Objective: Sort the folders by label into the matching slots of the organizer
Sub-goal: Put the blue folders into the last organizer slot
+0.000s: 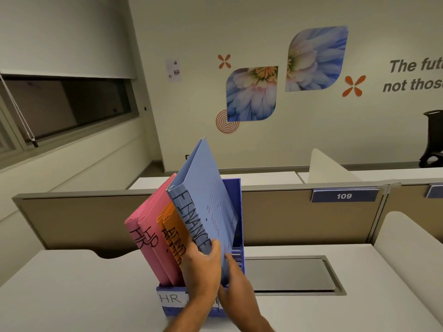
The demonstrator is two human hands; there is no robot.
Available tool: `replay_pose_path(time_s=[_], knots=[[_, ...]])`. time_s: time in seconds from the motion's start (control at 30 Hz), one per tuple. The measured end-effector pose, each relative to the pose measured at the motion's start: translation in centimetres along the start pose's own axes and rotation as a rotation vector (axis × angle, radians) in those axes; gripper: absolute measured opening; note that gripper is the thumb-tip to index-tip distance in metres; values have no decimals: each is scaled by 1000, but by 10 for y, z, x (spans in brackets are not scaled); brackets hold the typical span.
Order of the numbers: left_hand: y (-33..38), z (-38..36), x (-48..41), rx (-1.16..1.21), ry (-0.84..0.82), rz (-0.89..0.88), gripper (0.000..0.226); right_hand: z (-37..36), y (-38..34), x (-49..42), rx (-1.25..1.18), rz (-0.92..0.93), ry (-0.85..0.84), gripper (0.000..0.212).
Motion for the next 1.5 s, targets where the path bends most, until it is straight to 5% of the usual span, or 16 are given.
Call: replay_pose_path(time_s=[0.1,0.2,0.73,1.0,1.5], knots=[[-5,-1,2,-47,-28,48,21,-8,-1,-14,24,-170,-11,66],[-11,1,4,-102,-78,116,17,-5,-1,1,80,-27,26,79],[-28,50,20,-126,-272,-17,33,17,-25,57,76,101,244,68],[-61,131,51,-356,-403,-220,64,5,-39,129,243,221,186,74],[-124,277,64,-714,-567,-391,77,-34,-55,265,626,289,35,68]])
Point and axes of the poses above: each hand's wrist, its own x-axis away from the middle knuckle, its own z-axis out of the back of the hand, y = z × x, the point moved 2 cm from there along -x, towards the middle knuckle, and after that the axes turned 14 degrees about y, right-handed, at the moved point
